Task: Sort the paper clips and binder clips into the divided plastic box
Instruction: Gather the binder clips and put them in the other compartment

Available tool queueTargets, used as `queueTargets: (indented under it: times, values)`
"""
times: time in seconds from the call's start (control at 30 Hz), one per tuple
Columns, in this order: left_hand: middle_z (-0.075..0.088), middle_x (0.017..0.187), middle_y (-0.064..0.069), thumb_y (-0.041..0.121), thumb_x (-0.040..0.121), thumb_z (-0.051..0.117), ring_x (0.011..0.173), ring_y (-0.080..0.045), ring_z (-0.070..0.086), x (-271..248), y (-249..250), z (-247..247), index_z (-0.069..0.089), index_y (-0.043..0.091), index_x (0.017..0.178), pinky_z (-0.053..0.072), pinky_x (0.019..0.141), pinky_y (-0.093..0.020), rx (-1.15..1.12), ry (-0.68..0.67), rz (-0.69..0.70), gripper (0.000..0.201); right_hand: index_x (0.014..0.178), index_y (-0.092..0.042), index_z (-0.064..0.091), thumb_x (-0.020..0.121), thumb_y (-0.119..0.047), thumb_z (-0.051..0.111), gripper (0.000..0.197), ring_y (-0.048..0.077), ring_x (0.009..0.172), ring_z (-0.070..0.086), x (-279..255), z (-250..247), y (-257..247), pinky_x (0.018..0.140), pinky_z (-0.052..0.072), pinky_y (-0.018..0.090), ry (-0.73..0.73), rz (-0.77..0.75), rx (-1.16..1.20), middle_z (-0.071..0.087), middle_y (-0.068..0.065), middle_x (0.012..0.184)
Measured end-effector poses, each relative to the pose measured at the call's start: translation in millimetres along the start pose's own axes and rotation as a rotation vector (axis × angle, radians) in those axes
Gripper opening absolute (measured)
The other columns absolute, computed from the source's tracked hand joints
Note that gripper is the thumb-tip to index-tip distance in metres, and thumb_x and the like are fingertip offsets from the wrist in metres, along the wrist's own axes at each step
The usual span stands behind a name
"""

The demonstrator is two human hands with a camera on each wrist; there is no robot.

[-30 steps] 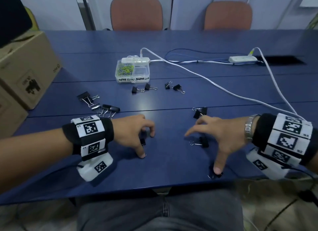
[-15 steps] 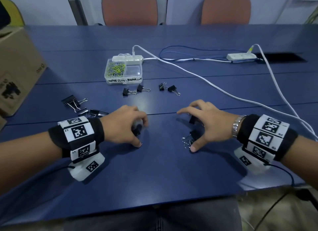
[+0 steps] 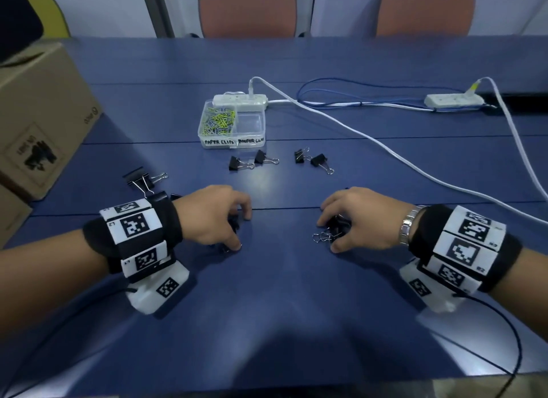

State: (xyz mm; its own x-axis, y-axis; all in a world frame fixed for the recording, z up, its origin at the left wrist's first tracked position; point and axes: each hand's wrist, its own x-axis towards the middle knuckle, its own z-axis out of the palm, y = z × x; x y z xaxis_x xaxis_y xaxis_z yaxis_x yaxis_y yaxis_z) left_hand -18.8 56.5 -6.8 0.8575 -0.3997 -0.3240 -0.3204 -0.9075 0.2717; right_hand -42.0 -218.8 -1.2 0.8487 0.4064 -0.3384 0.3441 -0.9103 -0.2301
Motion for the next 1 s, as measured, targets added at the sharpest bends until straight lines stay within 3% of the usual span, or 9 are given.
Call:
queueTargets:
  times: [0.13, 0.27, 0.33, 0.53, 0.67, 0.77, 0.9, 0.97, 1.0]
  values:
    - [0.066, 0.093, 0.006, 0.029, 0.062, 0.089, 0.087, -0.016, 0.061, 3, -2, 3, 0.069, 0.028, 0.101, 0.052, 0.073, -0.026, -0.028, 0.022, -0.007, 0.043, 0.115, -0.029, 0.071, 0.075, -0.035, 0.078, 0.041, 0.019, 0.115, 0.052, 6, 2, -7, 0.097, 0.046, 0.034, 0.043, -0.041, 0.012, 0.061, -0.009, 0.125]
    - [0.061, 0.09, 0.011, 0.022, 0.06, 0.092, 0.08, -0.013, 0.058, 5, -3, 2, 0.07, 0.029, 0.101, 0.051, 0.071, -0.025, -0.108, 0.024, -0.003, 0.047, 0.11, -0.029, 0.066, 0.072, -0.03, 0.076, 0.039, 0.018, 0.101, 0.053, 13, 7, -12, 0.092, 0.046, 0.033, 0.06, -0.08, 0.009, 0.062, -0.012, 0.109]
    - [0.06, 0.087, 0.011, 0.021, 0.059, 0.093, 0.075, -0.011, 0.056, 6, -5, 1, 0.07, 0.027, 0.097, 0.048, 0.067, -0.024, -0.137, 0.014, -0.007, 0.045, 0.112, -0.027, 0.066, 0.071, -0.028, 0.079, 0.043, 0.018, 0.1, 0.053, 17, 5, -11, 0.091, 0.046, 0.032, 0.064, -0.055, 0.037, 0.06, -0.008, 0.111]
    - [0.062, 0.066, 0.01, 0.02, 0.063, 0.091, 0.059, -0.007, 0.053, 10, -16, 1, 0.069, 0.025, 0.078, 0.044, 0.058, -0.021, -0.199, -0.049, 0.008, 0.028, 0.112, -0.036, 0.07, 0.069, -0.038, 0.084, 0.045, 0.011, 0.106, 0.047, 22, 5, -1, 0.094, 0.044, 0.027, 0.097, -0.046, 0.114, 0.062, -0.018, 0.114]
    - [0.065, 0.06, 0.015, 0.009, 0.074, 0.08, 0.052, 0.003, 0.054, 8, -18, 2, 0.065, 0.025, 0.07, 0.045, 0.059, -0.017, -0.241, -0.029, 0.049, 0.022, 0.107, -0.036, 0.073, 0.069, -0.038, 0.085, 0.04, 0.01, 0.108, 0.047, 19, 6, 2, 0.095, 0.041, 0.024, 0.118, -0.056, 0.125, 0.064, -0.017, 0.114]
    - [0.072, 0.075, 0.005, -0.004, 0.081, 0.06, 0.066, -0.009, 0.064, 5, -22, -3, 0.065, 0.023, 0.076, 0.052, 0.069, -0.028, -0.336, -0.009, 0.097, 0.027, 0.109, -0.036, 0.071, 0.068, -0.033, 0.087, 0.043, 0.01, 0.107, 0.053, 20, 7, 4, 0.094, 0.041, 0.022, 0.151, -0.066, 0.133, 0.061, -0.016, 0.118]
    - [0.063, 0.072, 0.005, 0.01, 0.087, 0.047, 0.061, -0.003, 0.052, -7, -20, -7, 0.061, 0.022, 0.08, 0.045, 0.064, -0.027, -0.204, -0.014, 0.073, 0.019, 0.125, -0.037, 0.06, 0.065, -0.031, 0.089, 0.068, 0.008, 0.108, 0.05, 22, 9, 9, 0.096, 0.046, 0.026, 0.183, -0.028, 0.237, 0.043, -0.017, 0.123]
    - [0.061, 0.079, 0.008, 0.029, 0.084, 0.052, 0.071, -0.005, 0.055, -15, -19, -3, 0.057, 0.025, 0.085, 0.049, 0.073, -0.033, -0.076, -0.048, 0.081, 0.007, 0.134, -0.038, 0.052, 0.063, -0.037, 0.089, 0.08, 0.009, 0.115, 0.044, 22, 10, 12, 0.1, 0.044, 0.029, 0.191, -0.011, 0.207, 0.039, -0.017, 0.126]
    - [0.059, 0.086, 0.009, 0.037, 0.081, 0.059, 0.078, -0.008, 0.055, -18, -20, -1, 0.056, 0.029, 0.091, 0.05, 0.078, -0.035, -0.023, -0.079, 0.096, 0.014, 0.137, -0.039, 0.047, 0.062, -0.042, 0.088, 0.086, 0.01, 0.118, 0.041, 22, 10, 13, 0.101, 0.043, 0.03, 0.193, 0.001, 0.183, 0.038, -0.017, 0.127]
